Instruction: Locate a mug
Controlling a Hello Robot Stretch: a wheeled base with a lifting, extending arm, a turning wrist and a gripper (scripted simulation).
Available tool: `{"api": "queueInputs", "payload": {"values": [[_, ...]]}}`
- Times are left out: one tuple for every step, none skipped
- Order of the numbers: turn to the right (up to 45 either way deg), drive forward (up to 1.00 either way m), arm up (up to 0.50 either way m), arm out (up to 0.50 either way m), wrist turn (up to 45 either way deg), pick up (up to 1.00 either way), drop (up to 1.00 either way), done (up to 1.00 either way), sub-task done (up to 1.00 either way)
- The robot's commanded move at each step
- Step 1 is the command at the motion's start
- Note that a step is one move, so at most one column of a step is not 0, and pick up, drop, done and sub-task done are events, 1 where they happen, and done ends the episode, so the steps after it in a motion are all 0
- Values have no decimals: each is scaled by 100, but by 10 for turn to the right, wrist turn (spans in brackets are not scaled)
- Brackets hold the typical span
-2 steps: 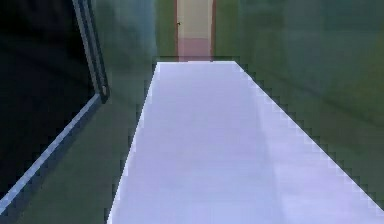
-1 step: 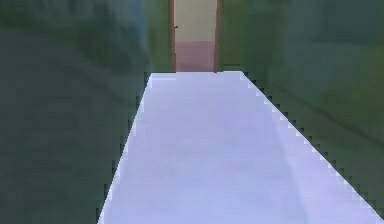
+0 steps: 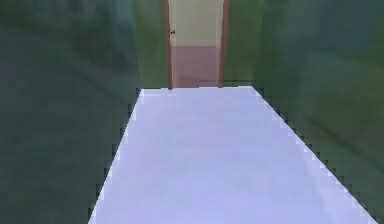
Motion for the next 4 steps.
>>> {"api": "queueInputs", "payload": {"values": [[0, 100, 0, 0, 0, 0, 0, 0, 0], [0, 100, 0, 0, 0, 0, 0, 0, 0], [30, 0, 0, 0, 0, 0, 0, 0, 0], [0, 100, 0, 0, 0, 0, 0, 0, 0]]}}
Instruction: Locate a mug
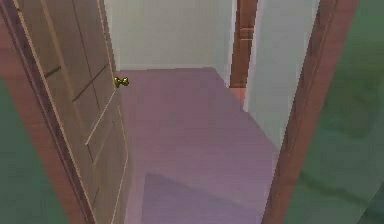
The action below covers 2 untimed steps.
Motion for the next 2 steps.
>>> {"api": "queueInputs", "payload": {"values": [[0, 40, 0, 0, 0, 0, 0, 0, 0], [-60, 0, 0, 0, 0, 0, 0, 0, 0]]}}
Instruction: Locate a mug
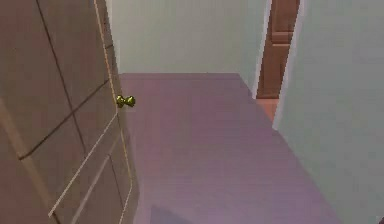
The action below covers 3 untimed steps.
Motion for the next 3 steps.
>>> {"api": "queueInputs", "payload": {"values": [[0, 100, 0, 0, 0, 0, 0, 0, 0], [-60, 0, 0, 0, 0, 0, 0, 0, 0], [0, 35, 0, 0, 0, 0, 0, 0, 0]]}}
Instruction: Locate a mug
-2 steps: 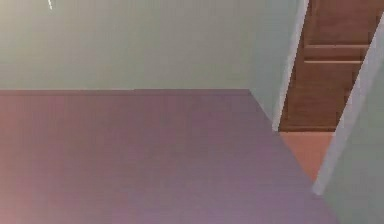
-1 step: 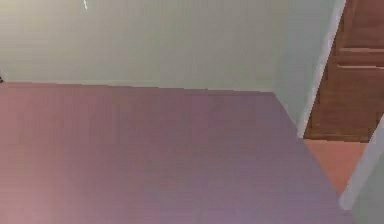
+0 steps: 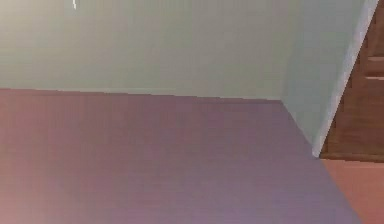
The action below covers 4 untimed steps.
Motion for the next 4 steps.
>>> {"api": "queueInputs", "payload": {"values": [[-330, 0, 0, 0, 0, 0, 0, 0, 0], [-30, 0, 0, 0, 0, 0, 0, 0, 0], [450, 0, 0, 0, 0, 0, 0, 0, 0], [450, 0, 0, 0, 0, 0, 0, 0, 0]]}}
